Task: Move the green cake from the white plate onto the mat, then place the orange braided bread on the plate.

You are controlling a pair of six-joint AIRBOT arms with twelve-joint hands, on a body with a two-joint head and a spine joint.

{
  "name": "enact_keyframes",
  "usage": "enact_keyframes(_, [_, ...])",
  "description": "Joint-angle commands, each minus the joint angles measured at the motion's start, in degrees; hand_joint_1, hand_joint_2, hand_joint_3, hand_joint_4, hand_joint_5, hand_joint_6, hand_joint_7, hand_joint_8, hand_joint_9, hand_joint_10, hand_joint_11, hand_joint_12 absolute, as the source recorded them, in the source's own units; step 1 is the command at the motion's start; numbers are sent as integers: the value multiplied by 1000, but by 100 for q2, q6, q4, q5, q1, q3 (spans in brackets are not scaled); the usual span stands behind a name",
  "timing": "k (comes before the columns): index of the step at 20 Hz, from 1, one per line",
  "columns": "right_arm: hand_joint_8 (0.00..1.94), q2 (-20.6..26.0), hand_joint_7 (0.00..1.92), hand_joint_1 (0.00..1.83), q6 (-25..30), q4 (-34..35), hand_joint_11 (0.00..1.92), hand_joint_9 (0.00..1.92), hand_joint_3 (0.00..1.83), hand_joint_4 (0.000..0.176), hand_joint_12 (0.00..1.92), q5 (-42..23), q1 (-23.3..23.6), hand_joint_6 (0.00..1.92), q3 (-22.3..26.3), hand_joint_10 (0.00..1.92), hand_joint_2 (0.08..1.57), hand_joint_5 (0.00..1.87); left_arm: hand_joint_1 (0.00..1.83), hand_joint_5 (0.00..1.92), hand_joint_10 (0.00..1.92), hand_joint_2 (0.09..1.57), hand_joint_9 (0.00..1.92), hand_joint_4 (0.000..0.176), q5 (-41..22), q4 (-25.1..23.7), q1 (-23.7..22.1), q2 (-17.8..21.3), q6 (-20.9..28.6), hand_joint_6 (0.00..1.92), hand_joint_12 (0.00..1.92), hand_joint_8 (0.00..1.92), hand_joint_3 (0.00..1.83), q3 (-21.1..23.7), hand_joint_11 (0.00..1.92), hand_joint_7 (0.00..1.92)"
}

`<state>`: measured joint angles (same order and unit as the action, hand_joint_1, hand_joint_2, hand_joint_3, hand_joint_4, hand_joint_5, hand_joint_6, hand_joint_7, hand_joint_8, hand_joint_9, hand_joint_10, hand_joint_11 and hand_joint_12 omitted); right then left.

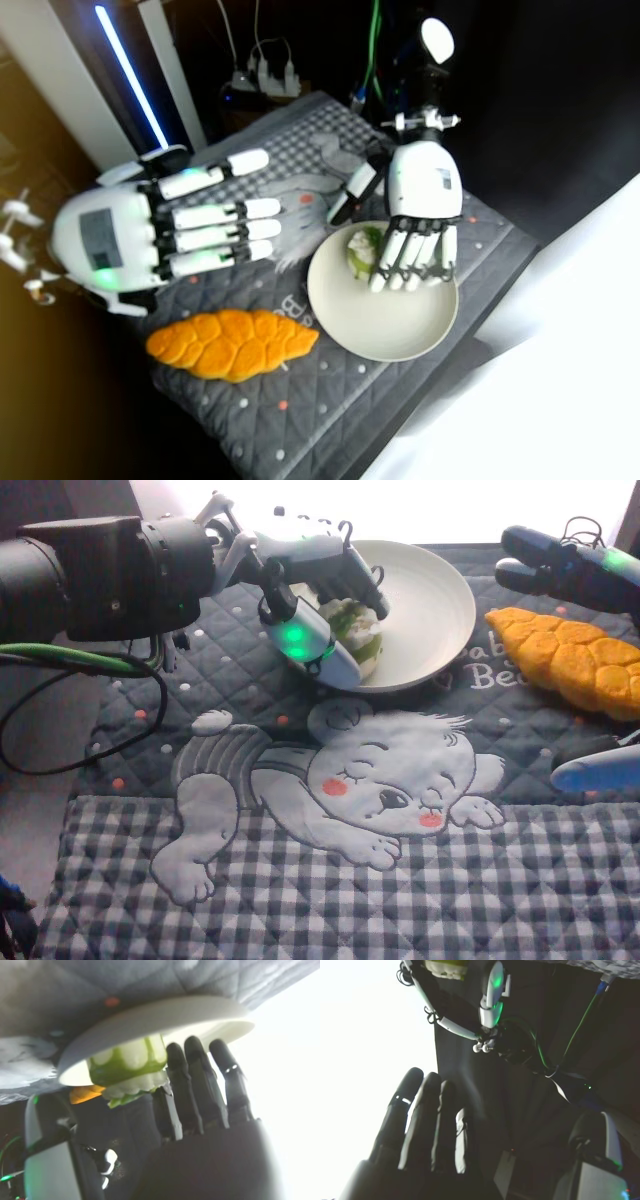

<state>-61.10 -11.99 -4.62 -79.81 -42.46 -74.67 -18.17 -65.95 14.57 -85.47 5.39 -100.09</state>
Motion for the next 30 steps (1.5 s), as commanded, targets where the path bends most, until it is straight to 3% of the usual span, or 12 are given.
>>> enact_keyframes(1, [4,28,377,662,38,183,98,395,3,175,979,-675,29,0,6,6,716,40,1036,866,104,910,1017,0,-244,143,2,20,2,18,1030,26,1,-25,630,949])
enact_keyframes(2, [7,26,386,670,38,183,107,411,3,170,985,-675,29,0,9,11,718,38,1134,935,115,959,1104,0,-253,178,8,18,2,16,1011,29,1,-36,732,1035])
enact_keyframes(4, [6,19,393,653,38,182,123,423,10,171,984,-675,29,0,9,12,742,23,1235,953,94,1096,1182,0,-337,332,13,7,3,853,1027,932,0,-91,753,1069])
enact_keyframes(6, [3,17,415,638,38,182,179,450,1,156,964,-675,29,0,9,8,735,23,1228,988,86,1107,1180,0,-395,425,7,7,3,879,1018,1025,0,-113,710,1013])
enact_keyframes(7, [5,17,422,632,38,182,198,457,0,147,971,-675,29,1,9,9,729,25,1341,985,960,1096,1006,0,-445,540,-1,11,3,832,1092,923,0,-144,703,1029])
enact_keyframes(8, [1,17,415,632,38,182,192,455,0,143,965,-675,29,1,9,7,731,25,1356,946,1184,1109,925,0,-500,638,-11,11,3,906,1125,951,3,-182,659,1004])
enact_keyframes(10, [0,17,385,617,39,182,212,465,9,94,981,-675,29,0,9,9,754,18,1363,918,1258,1128,855,0,-634,846,-59,55,3,1015,1160,1018,3,-221,594,952])
enact_keyframes(13, [0,17,370,551,39,183,181,443,4,95,979,-675,29,0,10,0,750,6,1179,835,837,1181,717,33,-909,1075,-177,227,5,1172,1344,1202,1,-147,389,868])
enact_keyframes(21, [1,17,304,641,39,241,0,337,7,124,1210,-676,29,0,36,1,815,8,1199,927,626,1129,804,50,-1679,1012,-409,1206,6,1053,1467,1010,0,840,53,980])
enact_keyframes(24, [11,17,349,464,39,282,0,354,0,126,1137,-680,29,1,71,10,809,16,1237,1039,292,1071,1112,30,-1796,809,-289,1594,1,916,1034,733,0,1272,753,1121])
enact_keyframes(29, [3,26,404,239,39,296,84,456,4,152,1001,-680,29,0,87,9,863,0,1271,1151,41,1010,1272,9,-1800,754,-28,2149,-636,746,852,296,0,2008,822,1352])
enact_keyframes(30, [2,28,402,237,39,296,78,445,7,153,997,-680,29,4,89,3,873,11,1374,1128,739,1013,1115,0,-1854,869,94,2292,-803,735,956,156,0,2192,826,1396])
